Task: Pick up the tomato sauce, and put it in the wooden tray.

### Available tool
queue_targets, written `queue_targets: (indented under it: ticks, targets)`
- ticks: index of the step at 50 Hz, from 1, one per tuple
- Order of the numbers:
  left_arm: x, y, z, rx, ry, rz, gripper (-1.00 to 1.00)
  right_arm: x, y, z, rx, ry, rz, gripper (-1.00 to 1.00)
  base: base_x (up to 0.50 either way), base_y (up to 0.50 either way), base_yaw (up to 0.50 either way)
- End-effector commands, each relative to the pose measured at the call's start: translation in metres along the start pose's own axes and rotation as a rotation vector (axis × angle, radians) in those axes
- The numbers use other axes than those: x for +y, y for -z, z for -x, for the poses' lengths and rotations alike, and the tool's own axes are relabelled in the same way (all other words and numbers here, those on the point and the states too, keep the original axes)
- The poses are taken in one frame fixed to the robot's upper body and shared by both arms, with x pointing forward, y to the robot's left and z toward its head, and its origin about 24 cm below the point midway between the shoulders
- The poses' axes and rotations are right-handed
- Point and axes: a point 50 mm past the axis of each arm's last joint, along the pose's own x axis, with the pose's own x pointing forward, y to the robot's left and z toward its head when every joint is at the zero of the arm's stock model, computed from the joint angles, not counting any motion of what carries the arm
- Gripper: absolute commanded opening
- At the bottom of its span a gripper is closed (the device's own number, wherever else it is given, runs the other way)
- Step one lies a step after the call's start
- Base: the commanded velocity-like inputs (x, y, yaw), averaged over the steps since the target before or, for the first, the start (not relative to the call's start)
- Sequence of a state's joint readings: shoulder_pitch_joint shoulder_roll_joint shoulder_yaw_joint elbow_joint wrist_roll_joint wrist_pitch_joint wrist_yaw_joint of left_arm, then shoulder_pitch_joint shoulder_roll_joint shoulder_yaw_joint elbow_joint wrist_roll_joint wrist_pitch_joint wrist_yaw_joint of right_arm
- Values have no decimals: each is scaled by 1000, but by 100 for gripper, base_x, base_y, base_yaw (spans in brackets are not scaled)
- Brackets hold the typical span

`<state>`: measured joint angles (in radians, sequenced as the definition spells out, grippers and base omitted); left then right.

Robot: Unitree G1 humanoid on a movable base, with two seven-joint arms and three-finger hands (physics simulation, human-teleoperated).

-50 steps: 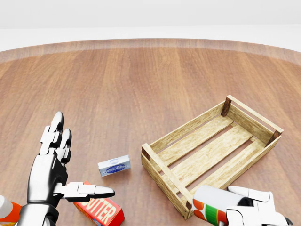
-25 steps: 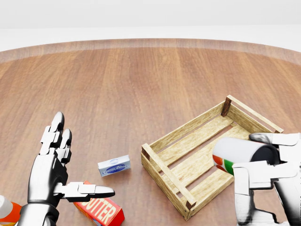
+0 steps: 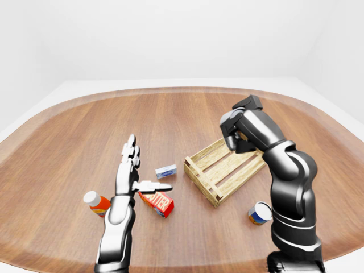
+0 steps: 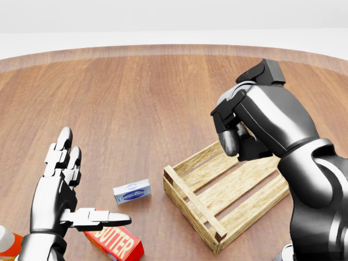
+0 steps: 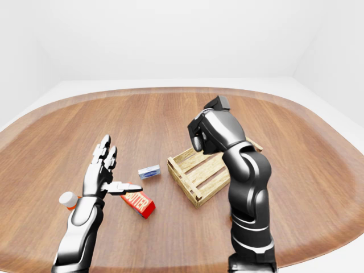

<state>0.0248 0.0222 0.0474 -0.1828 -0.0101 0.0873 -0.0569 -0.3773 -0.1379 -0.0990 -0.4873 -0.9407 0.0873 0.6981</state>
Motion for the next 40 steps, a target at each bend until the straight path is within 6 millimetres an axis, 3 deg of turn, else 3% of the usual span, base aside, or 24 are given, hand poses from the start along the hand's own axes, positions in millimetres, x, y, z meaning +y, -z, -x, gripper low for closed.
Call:
queue_targets:
  ticks: [1, 7, 14, 20, 40]
  targets:
    - [3, -6, -2, -27, -6, 8, 100, 31, 29, -76, 110, -282, 6, -100, 0, 0, 0]
    - [4, -8, -2, -34, -7, 10, 100, 46, 46, -101, 180, -342, -60, -100, 0, 0, 0]
    - [4, -9, -1, -38, -7, 11, 100, 62, 57, -115, 245, -405, -119, -100, 0, 0, 0]
    - [5, -10, -2, -43, -10, 13, 100, 66, 65, -120, 283, -414, -179, -100, 0, 0, 0]
    - [6, -14, -3, -62, -13, 17, 100, 73, 88, -113, 384, -505, -102, -100, 0, 0, 0]
